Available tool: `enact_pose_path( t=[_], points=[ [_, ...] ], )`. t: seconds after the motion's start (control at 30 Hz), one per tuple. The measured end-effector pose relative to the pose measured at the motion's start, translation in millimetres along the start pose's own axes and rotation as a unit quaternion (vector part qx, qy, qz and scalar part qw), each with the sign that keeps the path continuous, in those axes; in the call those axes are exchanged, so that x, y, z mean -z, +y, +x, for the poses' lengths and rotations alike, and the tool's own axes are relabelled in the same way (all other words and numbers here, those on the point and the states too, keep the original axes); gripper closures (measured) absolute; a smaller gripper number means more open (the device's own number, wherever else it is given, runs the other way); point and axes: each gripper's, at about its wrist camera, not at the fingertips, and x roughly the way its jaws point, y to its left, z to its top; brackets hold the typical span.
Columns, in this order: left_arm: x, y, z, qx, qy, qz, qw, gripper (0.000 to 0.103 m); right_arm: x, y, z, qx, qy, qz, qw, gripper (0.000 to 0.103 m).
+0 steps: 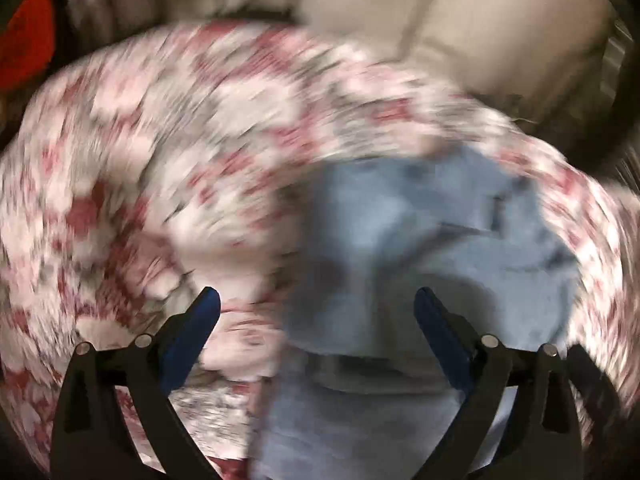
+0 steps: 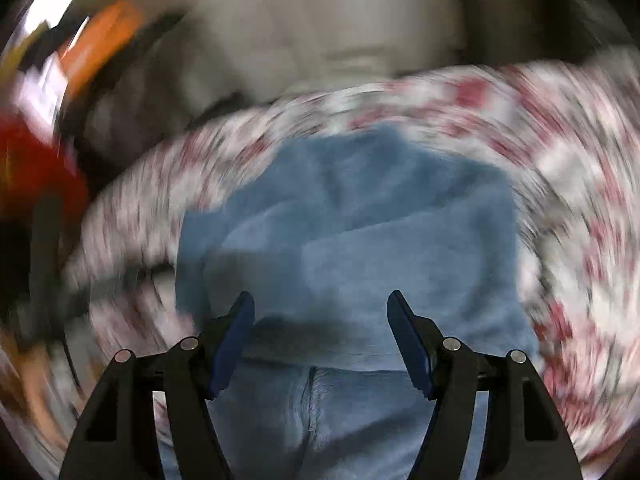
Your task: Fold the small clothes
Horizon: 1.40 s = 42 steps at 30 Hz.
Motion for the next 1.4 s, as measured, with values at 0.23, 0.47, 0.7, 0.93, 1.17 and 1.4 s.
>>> enact_pose_path(
  t=[0.23, 0.47, 0.7, 0.93, 1.17, 1.4],
  points=[
    [-2, 17, 40, -0.017, 0.060, 0.010, 0.9980, 0.009, 33, 84, 45, 0.113, -0.005, -0.270, 0.956, 0.037],
    [2, 10, 46, -0.043, 0.065, 0.047, 0.9958, 0.008, 55, 123, 73, 0.144, -0.040, -0.398, 0.905, 0.047],
    [0, 24, 56, -0.017, 0.085, 0.005, 0.9962, 0.008, 24, 84, 55, 0.089, -0.035, -0.257, 0.962, 0.091],
    [2, -10, 53, -0.034, 0.072, 0.042, 0.9959, 0.008, 13, -67, 27, -0.109, 0.009, 0.166, 0.980, 0.091],
    [15, -39, 69, -0.061, 0.081, 0.087, 0.9911, 0.005, 42, -125, 48, -0.162, 0.026, 0.326, 0.931, 0.048],
    [10, -36, 75, -0.048, 0.080, 0.065, 0.9935, 0.005, 33, -117, 37, -0.119, -0.004, 0.291, 0.949, 0.095]
  ],
)
